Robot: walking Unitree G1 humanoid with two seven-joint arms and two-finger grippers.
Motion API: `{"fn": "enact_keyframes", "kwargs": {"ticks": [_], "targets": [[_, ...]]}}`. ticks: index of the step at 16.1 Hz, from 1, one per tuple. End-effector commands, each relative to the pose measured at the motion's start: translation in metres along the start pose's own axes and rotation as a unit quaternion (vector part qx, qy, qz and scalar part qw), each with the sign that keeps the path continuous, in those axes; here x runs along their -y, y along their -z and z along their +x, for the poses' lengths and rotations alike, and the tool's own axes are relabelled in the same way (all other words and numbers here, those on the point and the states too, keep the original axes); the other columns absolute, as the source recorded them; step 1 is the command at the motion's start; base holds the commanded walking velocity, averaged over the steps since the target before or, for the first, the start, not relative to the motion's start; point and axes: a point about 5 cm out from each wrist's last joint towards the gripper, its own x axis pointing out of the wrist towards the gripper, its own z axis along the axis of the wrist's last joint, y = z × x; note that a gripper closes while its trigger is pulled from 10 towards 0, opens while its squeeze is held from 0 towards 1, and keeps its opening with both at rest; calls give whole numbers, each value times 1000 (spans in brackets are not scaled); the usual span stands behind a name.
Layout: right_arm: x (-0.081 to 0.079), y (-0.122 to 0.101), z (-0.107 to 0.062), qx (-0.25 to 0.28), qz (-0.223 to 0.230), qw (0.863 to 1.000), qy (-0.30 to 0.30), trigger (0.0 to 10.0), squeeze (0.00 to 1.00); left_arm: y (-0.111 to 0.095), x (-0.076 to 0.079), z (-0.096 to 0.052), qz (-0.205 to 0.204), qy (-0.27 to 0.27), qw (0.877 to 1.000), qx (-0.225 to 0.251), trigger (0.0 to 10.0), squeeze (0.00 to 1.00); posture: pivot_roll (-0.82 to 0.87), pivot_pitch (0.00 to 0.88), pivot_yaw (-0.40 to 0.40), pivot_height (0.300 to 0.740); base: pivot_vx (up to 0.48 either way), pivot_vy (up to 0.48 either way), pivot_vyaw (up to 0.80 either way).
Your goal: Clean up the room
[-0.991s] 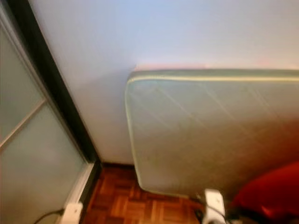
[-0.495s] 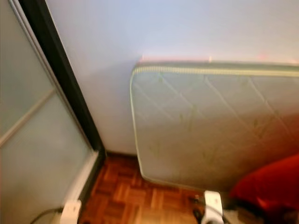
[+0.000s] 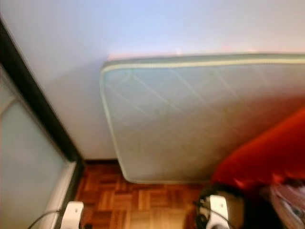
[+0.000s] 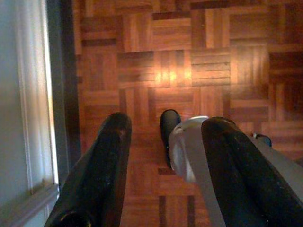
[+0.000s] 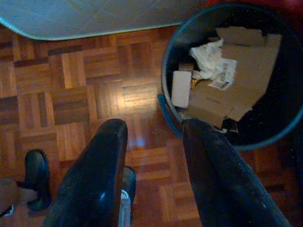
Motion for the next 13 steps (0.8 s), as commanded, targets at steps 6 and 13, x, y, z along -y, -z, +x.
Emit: {"fn": "enact_keyframes", "kwargs": {"ticks": [6,13], "targets": [[-1,-2,1,-2,-8,1000,2,10000,0,-8,4,2,14,-1,1000,4,10000,0,48,0,-13,740,0,-137,-788],[-1,-3,1,-2,-10,1000,4,10000,0,-14,2,3,35,-13,999,5,10000,0,44,3,-6,740,0,-48,-788]]}}
